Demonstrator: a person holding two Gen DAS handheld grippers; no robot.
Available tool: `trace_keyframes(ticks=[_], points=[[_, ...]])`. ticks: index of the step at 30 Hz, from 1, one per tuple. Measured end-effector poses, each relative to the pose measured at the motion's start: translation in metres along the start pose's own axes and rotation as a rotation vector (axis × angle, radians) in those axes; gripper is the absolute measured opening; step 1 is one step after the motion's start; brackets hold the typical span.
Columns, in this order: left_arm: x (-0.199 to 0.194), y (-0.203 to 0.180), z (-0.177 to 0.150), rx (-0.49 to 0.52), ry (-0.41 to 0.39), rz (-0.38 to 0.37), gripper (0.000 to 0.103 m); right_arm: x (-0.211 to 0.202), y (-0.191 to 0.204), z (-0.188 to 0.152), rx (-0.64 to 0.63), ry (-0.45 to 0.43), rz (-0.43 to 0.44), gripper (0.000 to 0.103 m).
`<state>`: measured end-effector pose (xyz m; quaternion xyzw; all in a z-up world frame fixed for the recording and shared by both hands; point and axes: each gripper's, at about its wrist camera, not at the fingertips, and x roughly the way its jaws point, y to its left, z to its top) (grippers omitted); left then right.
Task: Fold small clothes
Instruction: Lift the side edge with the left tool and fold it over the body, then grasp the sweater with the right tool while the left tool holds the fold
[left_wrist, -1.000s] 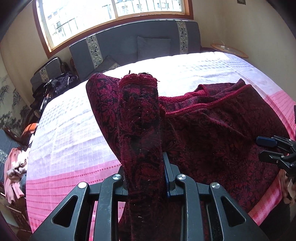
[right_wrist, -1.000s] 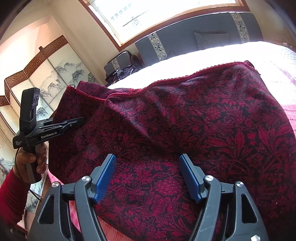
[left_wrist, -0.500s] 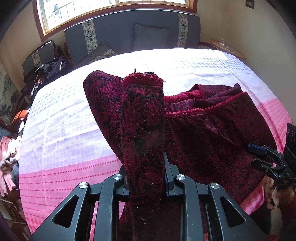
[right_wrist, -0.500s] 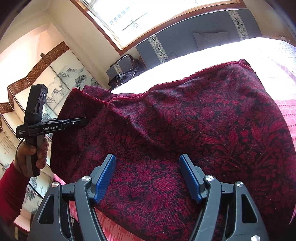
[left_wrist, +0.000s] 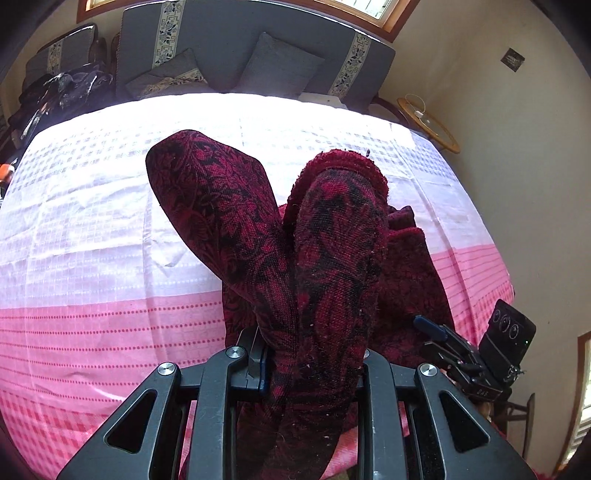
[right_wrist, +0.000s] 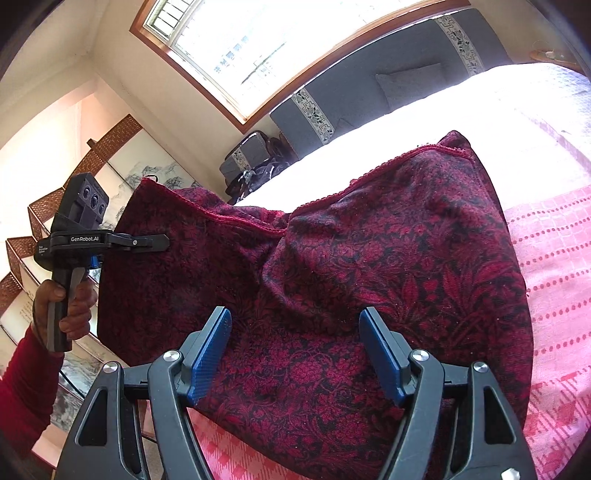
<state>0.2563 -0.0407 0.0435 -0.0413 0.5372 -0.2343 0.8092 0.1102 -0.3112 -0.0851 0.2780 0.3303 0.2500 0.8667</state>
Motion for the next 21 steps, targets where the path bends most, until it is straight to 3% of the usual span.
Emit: trace_keyframes(ticks=[2, 3, 4, 6, 10, 15, 21], points=[[0.000, -0.012, 0.001, 0.013, -0.009, 0.008, 0.023, 0.002, 0.002, 0.007, 0.004, -0.006, 0.041, 0.069], [0.001, -0.014, 0.000, 0.005, -0.014, 0.001, 0.023, 0.006, 0.005, 0.012, 0.000, -0.002, 0.059, 0.059], [0.000, -0.014, -0.001, -0.007, -0.018, -0.011, 0.023, 0.012, 0.010, 0.017, -0.013, 0.009, 0.071, 0.036], [-0.002, -0.018, -0.002, -0.014, -0.027, -0.019, 0.023, 0.028, 0.020, 0.028, -0.057, 0.053, 0.037, 0.015], [-0.010, -0.021, -0.008, -0.034, -0.040, -0.037, 0.023, 0.070, 0.034, 0.046, -0.123, 0.154, -0.004, 0.012], [-0.016, -0.029, -0.013, -0.050, -0.043, -0.066, 0.023, 0.130, 0.035, 0.058, -0.051, 0.274, 0.029, 0.010], [0.002, -0.038, 0.000, -0.112, -0.032, -0.117, 0.023, 0.167, 0.012, 0.082, 0.123, 0.273, 0.132, 0.006]])
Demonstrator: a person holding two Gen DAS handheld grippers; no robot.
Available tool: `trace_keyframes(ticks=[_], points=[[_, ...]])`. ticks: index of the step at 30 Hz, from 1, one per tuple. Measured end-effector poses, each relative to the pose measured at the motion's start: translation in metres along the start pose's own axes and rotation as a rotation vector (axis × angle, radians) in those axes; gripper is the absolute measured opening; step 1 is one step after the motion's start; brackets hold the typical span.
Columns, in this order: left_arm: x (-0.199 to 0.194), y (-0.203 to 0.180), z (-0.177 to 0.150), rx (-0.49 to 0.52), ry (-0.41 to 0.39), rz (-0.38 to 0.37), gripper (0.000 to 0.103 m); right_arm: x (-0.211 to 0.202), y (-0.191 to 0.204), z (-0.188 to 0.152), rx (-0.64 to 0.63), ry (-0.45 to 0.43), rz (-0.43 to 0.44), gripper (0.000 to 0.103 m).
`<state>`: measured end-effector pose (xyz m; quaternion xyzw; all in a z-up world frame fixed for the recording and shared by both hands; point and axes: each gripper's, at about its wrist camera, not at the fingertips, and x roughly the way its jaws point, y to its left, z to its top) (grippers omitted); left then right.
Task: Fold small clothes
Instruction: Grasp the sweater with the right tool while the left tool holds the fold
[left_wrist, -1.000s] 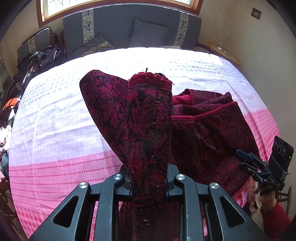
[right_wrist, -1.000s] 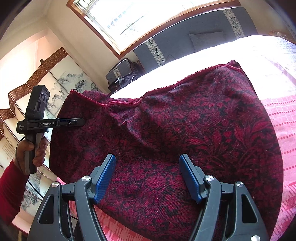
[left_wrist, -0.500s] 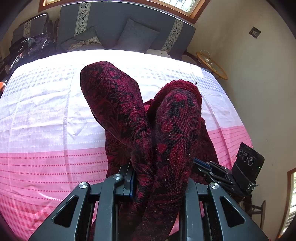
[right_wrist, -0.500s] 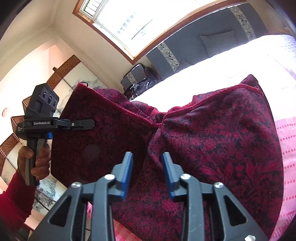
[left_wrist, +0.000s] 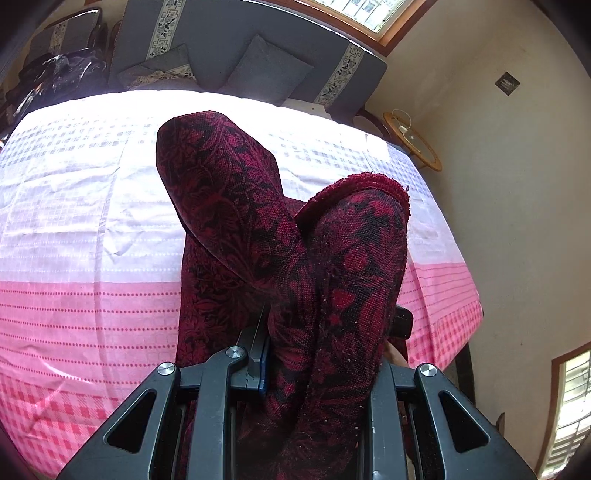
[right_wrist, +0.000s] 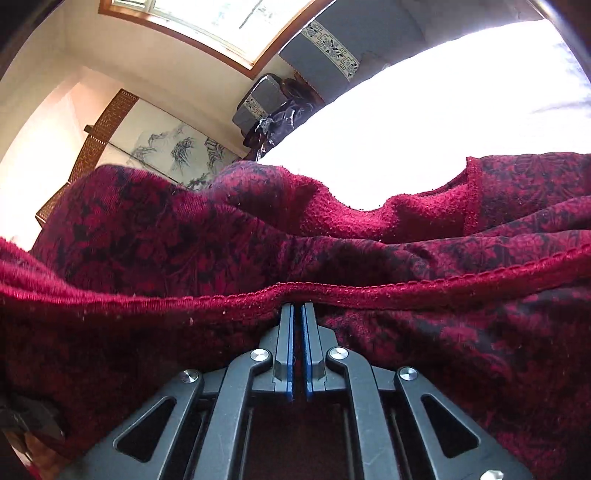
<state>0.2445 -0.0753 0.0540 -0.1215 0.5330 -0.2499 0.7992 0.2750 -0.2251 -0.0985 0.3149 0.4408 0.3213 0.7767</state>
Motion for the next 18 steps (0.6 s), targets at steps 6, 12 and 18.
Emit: trace_keyframes(ticks=[6, 12, 18], points=[[0.031, -0.010, 0.011, -0.100, 0.021, -0.109, 0.023, -0.036, -0.026, 0.006, 0.053, -0.057, 0.003, 0.007], [0.058, -0.037, 0.015, -0.131, 0.044, -0.163, 0.023, -0.119, -0.053, -0.020, 0.076, -0.188, 0.024, 0.008], [0.101, -0.061, 0.014, -0.156, 0.079, -0.214, 0.025, -0.163, -0.083, -0.050, 0.147, -0.256, 0.043, 0.008]])
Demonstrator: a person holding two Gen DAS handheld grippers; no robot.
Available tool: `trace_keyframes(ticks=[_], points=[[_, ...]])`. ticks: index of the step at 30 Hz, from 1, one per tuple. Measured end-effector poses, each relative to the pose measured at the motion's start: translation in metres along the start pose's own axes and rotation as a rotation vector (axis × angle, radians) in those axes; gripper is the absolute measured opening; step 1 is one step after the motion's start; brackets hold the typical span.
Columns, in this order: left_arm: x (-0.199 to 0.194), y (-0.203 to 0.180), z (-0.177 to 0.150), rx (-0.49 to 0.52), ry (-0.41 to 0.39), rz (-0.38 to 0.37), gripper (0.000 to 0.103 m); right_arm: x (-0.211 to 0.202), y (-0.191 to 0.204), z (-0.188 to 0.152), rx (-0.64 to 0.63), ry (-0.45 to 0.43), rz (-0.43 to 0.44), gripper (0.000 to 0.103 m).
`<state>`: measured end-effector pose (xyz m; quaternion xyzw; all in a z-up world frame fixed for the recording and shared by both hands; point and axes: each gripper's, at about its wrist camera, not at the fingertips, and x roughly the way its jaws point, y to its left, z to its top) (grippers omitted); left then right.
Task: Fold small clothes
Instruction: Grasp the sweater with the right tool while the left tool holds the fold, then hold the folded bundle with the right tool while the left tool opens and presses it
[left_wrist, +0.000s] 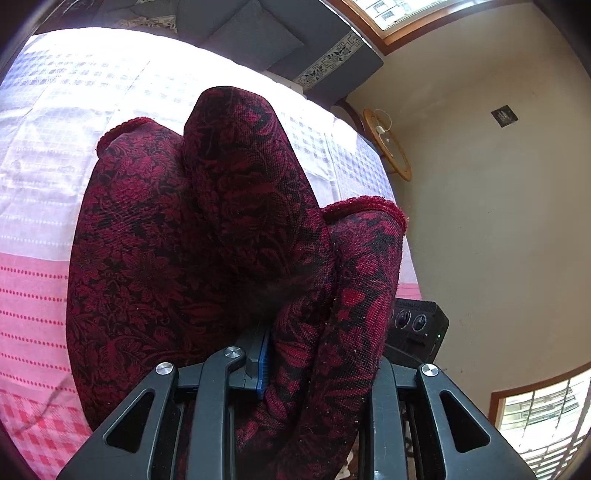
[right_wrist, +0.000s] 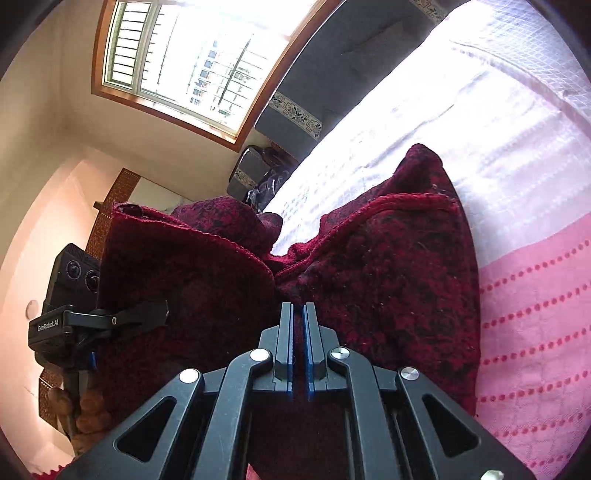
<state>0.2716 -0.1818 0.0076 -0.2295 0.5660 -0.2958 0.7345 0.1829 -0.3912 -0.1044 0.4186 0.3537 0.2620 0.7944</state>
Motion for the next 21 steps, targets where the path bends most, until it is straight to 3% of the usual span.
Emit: trace_keyframes(ticks=[6, 9, 11, 13, 17, 19, 21], points=[[0.026, -0.007, -0.003, 0.021, 0.045, -0.053, 0.040, -0.021, -0.023, -0.011, 0.047, -0.014, -0.012, 0.008], [0.023, -0.003, -0.005, -0.071, 0.052, -0.250, 0.064, -0.024, -0.031, -0.013, 0.060, -0.021, -0.018, 0.008], [0.020, -0.004, -0.003, -0.120, 0.061, -0.371, 0.064, -0.025, -0.035, -0.014, 0.081, -0.029, -0.007, 0.008], [0.008, -0.012, -0.001, -0.078, 0.021, -0.375, 0.064, -0.027, -0.036, -0.016, 0.103, -0.040, -0.009, 0.008], [-0.030, -0.032, -0.017, 0.136, -0.089, -0.326, 0.064, -0.045, -0.042, -0.018, 0.118, -0.071, -0.018, 0.010], [-0.048, -0.023, -0.027, 0.207, -0.159, -0.266, 0.065, -0.058, -0.045, -0.018, 0.126, -0.090, -0.012, 0.018], [-0.057, -0.004, -0.042, 0.218, -0.202, -0.253, 0.065, -0.072, -0.051, -0.018, 0.150, -0.113, 0.002, 0.028]])
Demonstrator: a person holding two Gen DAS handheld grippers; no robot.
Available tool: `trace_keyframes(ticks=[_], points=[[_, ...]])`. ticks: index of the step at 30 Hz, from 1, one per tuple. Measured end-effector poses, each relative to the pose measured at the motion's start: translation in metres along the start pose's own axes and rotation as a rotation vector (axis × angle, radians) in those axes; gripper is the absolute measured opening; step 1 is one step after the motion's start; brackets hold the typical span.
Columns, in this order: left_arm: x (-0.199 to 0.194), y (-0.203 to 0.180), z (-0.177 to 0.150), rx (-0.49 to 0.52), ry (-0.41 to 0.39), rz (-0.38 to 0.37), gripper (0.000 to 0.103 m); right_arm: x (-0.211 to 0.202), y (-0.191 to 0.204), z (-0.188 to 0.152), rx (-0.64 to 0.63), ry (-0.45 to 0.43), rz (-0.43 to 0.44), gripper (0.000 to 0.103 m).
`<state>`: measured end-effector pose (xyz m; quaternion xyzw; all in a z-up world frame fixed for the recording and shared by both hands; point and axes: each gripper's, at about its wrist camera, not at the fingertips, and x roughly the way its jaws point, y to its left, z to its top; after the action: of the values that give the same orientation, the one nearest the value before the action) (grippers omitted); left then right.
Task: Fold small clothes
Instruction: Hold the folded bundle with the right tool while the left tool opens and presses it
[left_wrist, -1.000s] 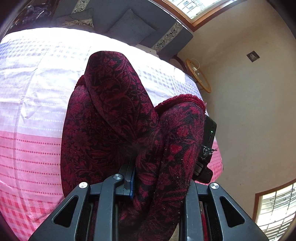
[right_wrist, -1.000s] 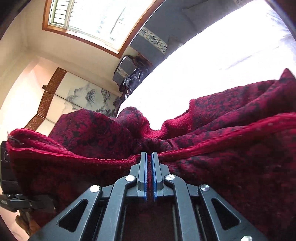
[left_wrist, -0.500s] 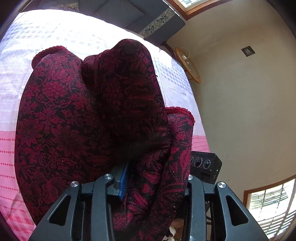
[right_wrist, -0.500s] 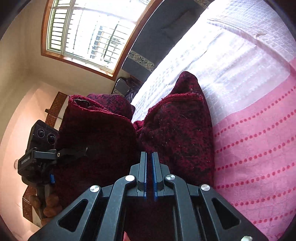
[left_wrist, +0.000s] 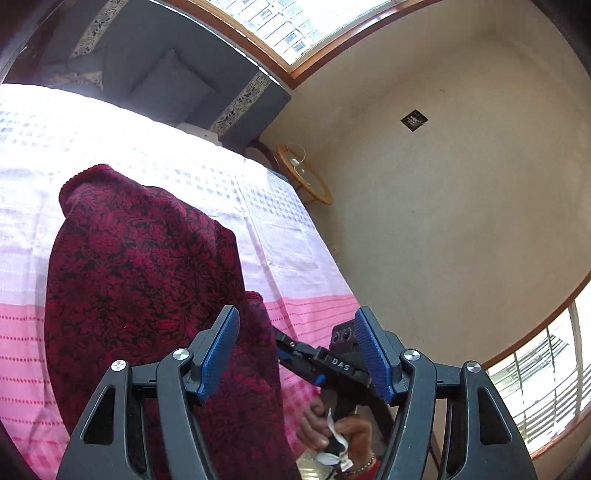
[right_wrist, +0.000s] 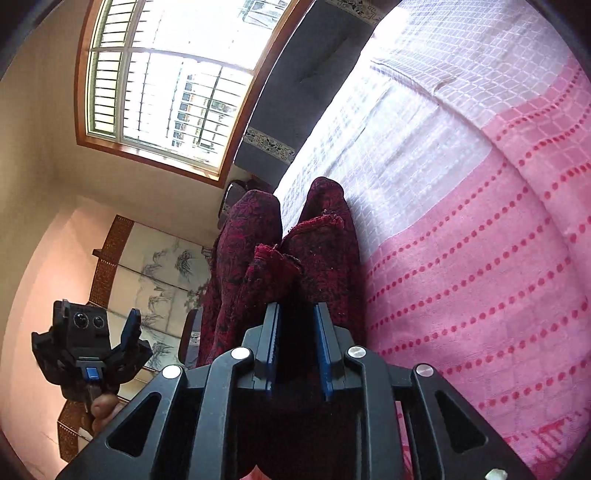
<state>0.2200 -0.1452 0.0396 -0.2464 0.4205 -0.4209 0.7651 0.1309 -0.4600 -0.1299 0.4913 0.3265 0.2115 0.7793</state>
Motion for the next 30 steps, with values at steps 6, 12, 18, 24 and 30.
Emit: trace_keyframes(ticks=[6, 12, 18, 24, 30], points=[[-0.016, 0.036, -0.061, 0.095, -0.038, 0.109, 0.065, -0.035, 0.040, 0.005, -0.104, -0.083, -0.041, 0.030], [0.011, 0.048, -0.109, 0.104, 0.018, 0.079, 0.064, 0.026, 0.077, -0.009, -0.225, 0.106, -0.200, 0.034], [0.007, 0.036, -0.118, 0.151, -0.010, 0.070, 0.065, 0.044, 0.088, -0.015, -0.287, 0.107, -0.255, 0.014], [0.004, 0.045, -0.125, 0.174, -0.003, 0.103, 0.070, -0.006, 0.099, -0.024, -0.343, 0.017, -0.247, 0.014], [0.020, 0.049, -0.141, 0.213, 0.039, 0.134, 0.070, -0.004, 0.045, -0.044, -0.216, 0.050, -0.264, 0.014]])
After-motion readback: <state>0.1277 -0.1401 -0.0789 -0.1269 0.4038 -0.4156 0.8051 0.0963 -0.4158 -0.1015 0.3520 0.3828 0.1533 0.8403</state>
